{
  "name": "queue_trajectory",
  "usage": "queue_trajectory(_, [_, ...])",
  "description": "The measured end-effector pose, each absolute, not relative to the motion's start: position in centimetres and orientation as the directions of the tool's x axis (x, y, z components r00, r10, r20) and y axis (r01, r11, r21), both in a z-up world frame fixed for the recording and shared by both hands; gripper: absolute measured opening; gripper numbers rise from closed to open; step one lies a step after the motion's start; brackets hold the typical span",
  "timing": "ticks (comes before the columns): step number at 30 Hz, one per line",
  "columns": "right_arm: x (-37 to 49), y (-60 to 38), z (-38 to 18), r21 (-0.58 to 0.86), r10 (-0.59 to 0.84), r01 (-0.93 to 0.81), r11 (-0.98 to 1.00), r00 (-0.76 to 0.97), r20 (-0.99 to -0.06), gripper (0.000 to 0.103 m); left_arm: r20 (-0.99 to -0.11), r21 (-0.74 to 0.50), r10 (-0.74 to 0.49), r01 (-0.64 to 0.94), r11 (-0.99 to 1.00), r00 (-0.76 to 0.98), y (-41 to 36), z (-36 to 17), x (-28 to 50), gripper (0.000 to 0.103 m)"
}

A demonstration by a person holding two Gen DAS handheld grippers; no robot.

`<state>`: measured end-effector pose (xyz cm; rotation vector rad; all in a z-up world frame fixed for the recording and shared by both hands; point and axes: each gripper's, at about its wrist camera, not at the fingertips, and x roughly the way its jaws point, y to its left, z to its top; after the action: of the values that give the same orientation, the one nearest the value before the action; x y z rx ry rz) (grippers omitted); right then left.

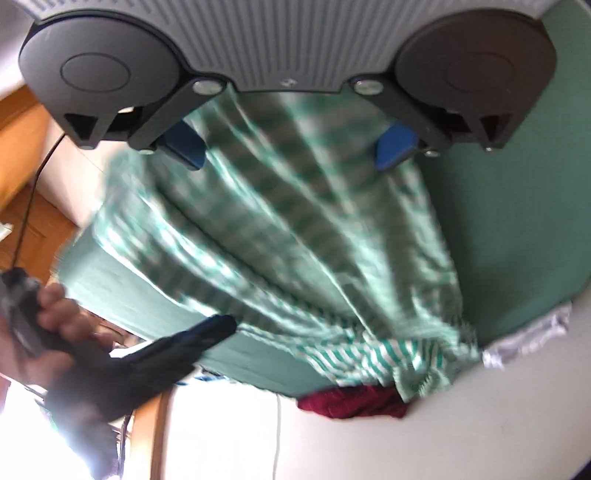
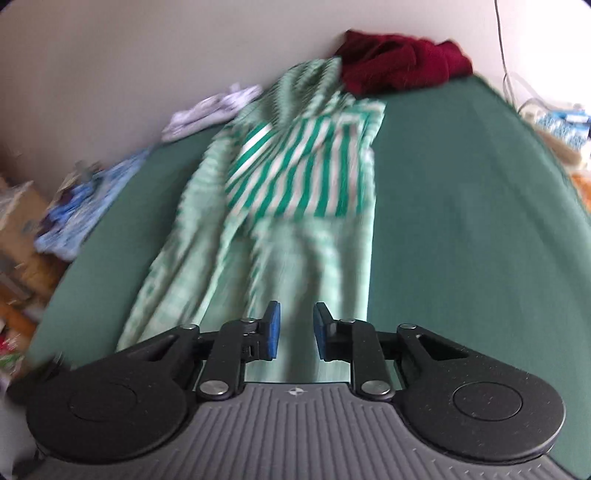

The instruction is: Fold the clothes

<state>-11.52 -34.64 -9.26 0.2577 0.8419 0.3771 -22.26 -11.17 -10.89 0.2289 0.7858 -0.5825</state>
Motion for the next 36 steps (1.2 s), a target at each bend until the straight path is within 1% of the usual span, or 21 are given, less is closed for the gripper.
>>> queue_trajectory(3, [-17.7, -35.7, -9.2, 0.367, 0.49, -0.326, 0.871, 0.543, -0.681, 0.021, -0.747, -0.057, -0.403, 0.553, 0.831, 0.529, -9.5, -10.8, -26.7, 0.096])
queue_trajectory(4, [-19.7, -36.1, -9.2, 0.367, 0.511, -0.36, 0.858, 0.52, -0.684, 0.022, -0.762, -0.076, -0.4, 0.544, 0.835, 0.508, -9.0, -11.1, -27.9, 0.093])
queue_trajectory(6, [-23.1, -36.8, -10.1, 0.397, 0.546, -0.39, 0.831, 0.438, -0.714, 0.031, -0.801, -0.082, -0.361, 0.51, 0.856, 0.477, -8.2, -12.5, -30.0, 0.085])
queue_trajectory(7, [-24.4, -37.0, -11.0, 0.379, 0.527, -0.388, 0.84, 0.424, -0.736, 0.042, -0.808, -0.072, -0.339, 0.49, 0.869, 0.482, -8.0, -13.1, -30.0, 0.077])
queue_trajectory(8, [-25.5, -37.3, -11.9, 0.356, 0.503, -0.384, 0.852, 0.414, -0.759, 0.045, -0.815, -0.062, -0.317, 0.47, 0.88, 0.486, -7.8, -13.7, -30.0, 0.071])
queue_trajectory(10, [-25.9, -37.8, -13.6, 0.331, 0.46, -0.344, 0.879, 0.427, -0.779, 0.045, -0.827, -0.043, -0.273, 0.429, 0.902, 0.492, -7.4, -14.9, -30.1, 0.073])
queue_trajectory(13, [-25.4, -38.4, -15.2, 0.358, 0.457, -0.29, 0.887, 0.451, -0.767, 0.045, -0.818, -0.055, -0.273, 0.404, 0.913, 0.506, -7.0, -15.3, -28.4, 0.075])
queue_trajectory(15, [-25.8, -38.2, -14.9, 0.36, 0.464, -0.298, 0.884, 0.475, -0.748, 0.045, -0.803, -0.056, -0.277, 0.396, 0.917, 0.528, -6.9, -15.1, -27.5, 0.082])
queue_trajectory(16, [-25.7, -38.2, -14.8, 0.36, 0.47, -0.308, 0.881, 0.484, -0.738, 0.046, -0.795, -0.077, -0.299, 0.401, 0.913, 0.528, -6.7, -15.0, -27.2, 0.087])
queue_trajectory(17, [-25.6, -38.2, -14.7, 0.358, 0.478, -0.322, 0.877, 0.489, -0.73, 0.047, -0.788, -0.097, -0.319, 0.406, 0.909, 0.527, -6.6, -14.8, -26.9, 0.091])
queue_trajectory(18, [-25.7, -38.1, -14.5, 0.356, 0.485, -0.336, 0.872, 0.493, -0.722, 0.049, -0.785, -0.112, -0.333, 0.41, 0.905, 0.522, -6.6, -14.7, -26.6, 0.092])
queue_trajectory(20, [-25.8, -38.5, -14.7, 0.357, 0.498, -0.356, 0.864, 0.497, -0.71, 0.059, -0.784, -0.132, -0.356, 0.423, 0.897, 0.509, -6.4, -14.8, -25.9, 0.095])
queue_trajectory(25, [-23.4, -38.9, -15.9, 0.399, 0.542, -0.379, 0.835, 0.442, -0.714, 0.06, -0.798, -0.125, -0.378, 0.486, 0.865, 0.469, -6.5, -15.6, -23.7, 0.098])
queue_trajectory(27, [-22.4, -39.1, -16.5, 0.414, 0.554, -0.38, 0.827, 0.426, -0.715, 0.06, -0.817, -0.156, -0.398, 0.505, 0.849, 0.417, -6.6, -16.1, -22.6, 0.098])
queue_trajectory(31, [-20.9, -39.2, -17.0, 0.468, 0.612, -0.408, 0.784, 0.384, -0.692, 0.06, -0.82, -0.152, -0.418, 0.556, 0.817, 0.39, -6.8, -16.0, -23.6, 0.099])
queue_trajectory(36, [-19.4, -38.5, -17.6, 0.503, 0.635, -0.395, 0.768, 0.376, -0.675, 0.06, -0.806, -0.211, -0.47, 0.569, 0.795, 0.359, -7.6, -15.5, -23.5, 0.095])
